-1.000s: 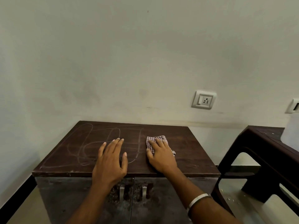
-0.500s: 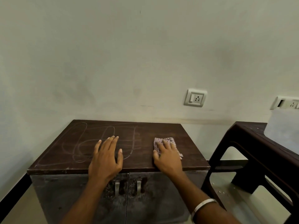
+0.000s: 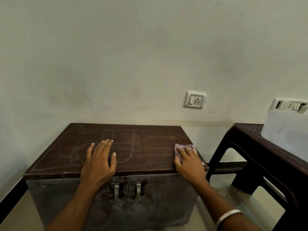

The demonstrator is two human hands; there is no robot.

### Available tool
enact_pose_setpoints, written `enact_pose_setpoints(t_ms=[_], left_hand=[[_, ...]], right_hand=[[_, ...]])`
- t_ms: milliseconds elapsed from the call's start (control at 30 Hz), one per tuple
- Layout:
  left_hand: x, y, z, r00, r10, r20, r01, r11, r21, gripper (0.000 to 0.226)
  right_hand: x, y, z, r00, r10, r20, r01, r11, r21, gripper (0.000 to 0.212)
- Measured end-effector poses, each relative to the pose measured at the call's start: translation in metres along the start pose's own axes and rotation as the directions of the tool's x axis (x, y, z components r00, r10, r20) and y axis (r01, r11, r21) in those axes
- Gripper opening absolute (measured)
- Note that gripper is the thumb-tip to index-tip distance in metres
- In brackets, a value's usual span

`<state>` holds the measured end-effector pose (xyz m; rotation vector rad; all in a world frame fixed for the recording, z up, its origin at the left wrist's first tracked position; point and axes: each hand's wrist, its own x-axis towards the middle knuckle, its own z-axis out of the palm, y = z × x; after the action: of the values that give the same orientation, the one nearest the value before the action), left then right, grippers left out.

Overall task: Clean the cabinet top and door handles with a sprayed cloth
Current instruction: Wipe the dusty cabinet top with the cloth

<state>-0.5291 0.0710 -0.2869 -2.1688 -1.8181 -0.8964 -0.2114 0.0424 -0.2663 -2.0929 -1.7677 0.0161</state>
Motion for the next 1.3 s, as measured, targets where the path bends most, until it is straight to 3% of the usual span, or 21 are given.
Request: enact_pose_setpoints(t_ms=[233,533,700,800,1000,1200,1300], left_hand=[[-0.001,-0.015,-0.009,0.999,-0.032,-0.006,0.032,0.999,0.001,0.063],[0.0,-0.024,-0.01,0.995,-0.092,-0.038,0.092,0.996,-0.021,0.062],[0.001,-0.025,-0.009,0.994,-0.104,-0.042,0.103,0.994,-0.028,0.059],[0.001,-0.027,-0.008,0.993,-0.105,-0.054,0.103,0.994,-0.035,0.058],[0.001,-0.026,-0.009,0.993,-0.104,-0.056,0.102,0.994,-0.03,0.059],[0.0,-0.025,-0.009,0.993,-0.111,-0.046,0.11,0.994,-0.009,0.06],[0.0,-0.024,-0.008,0.994,-0.097,-0.047,0.097,0.995,0.003,0.061]], right_hand=[[-0.004,-0.025,0.009,0.996,0.082,0.02,-0.082,0.997,0.001,0.059],[-0.028,-0.15,0.046,0.981,-0.165,0.1,0.153,0.981,0.119,0.058],[-0.028,-0.145,0.047,0.968,-0.238,0.084,0.224,0.963,0.15,0.058],[-0.024,-0.105,0.036,0.985,-0.166,0.044,0.161,0.983,0.092,0.057],[-0.009,-0.011,0.005,0.993,0.111,-0.049,-0.112,0.994,-0.011,0.055],[-0.009,-0.015,0.005,0.979,0.197,-0.05,-0.198,0.98,-0.021,0.056],[-0.015,-0.035,0.009,0.987,0.158,-0.024,-0.158,0.987,-0.008,0.057]])
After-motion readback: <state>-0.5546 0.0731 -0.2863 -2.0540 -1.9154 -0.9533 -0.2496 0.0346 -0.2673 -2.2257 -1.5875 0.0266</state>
